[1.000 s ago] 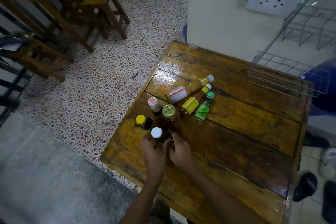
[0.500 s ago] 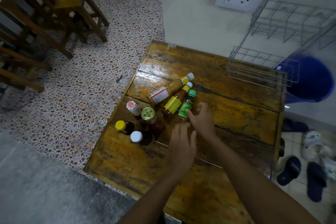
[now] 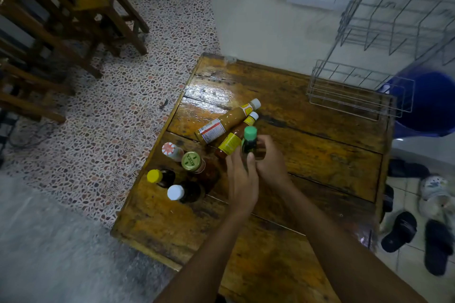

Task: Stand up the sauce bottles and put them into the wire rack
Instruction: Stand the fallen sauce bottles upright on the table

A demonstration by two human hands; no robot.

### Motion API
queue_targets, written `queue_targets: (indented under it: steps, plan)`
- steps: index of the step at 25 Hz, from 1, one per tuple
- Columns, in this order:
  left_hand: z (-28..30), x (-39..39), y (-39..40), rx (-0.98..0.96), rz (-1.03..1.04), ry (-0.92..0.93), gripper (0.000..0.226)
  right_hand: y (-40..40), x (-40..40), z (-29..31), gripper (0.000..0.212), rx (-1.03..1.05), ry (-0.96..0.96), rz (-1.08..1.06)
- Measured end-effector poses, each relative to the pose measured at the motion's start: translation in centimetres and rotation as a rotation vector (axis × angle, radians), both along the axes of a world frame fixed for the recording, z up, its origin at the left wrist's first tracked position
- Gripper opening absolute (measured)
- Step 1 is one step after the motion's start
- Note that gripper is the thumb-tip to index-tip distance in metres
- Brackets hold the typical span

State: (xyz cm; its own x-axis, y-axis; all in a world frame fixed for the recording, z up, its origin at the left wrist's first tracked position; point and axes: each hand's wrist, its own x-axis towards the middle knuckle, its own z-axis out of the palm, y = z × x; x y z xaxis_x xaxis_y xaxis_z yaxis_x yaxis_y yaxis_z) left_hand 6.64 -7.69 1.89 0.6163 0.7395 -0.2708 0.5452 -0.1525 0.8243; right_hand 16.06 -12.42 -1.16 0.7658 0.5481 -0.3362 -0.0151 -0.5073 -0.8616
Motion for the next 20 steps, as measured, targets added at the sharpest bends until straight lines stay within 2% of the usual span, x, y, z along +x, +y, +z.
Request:
queue_targets:
  steps: [3, 8, 20]
  plan:
    - [0.7, -3.0, -1.6, -0.053, 0.072, 0.015, 0.06, -0.2, -2.3, 0.7, 0.052, 0.015, -0.059, 0.118]
    - [0.2, -7.1, -2.2, -0.114, 0.144, 0.006, 0.06, -0.1, -5.8, 0.6, 0.049, -0.022, -0.111, 0.241]
    - [-0.8, -8.9, -2.2, -0.17, 0.145, 0.006, 0.066, -0.9, -4.8, -0.3, 0.054, -0.053, -0.061, 0.223]
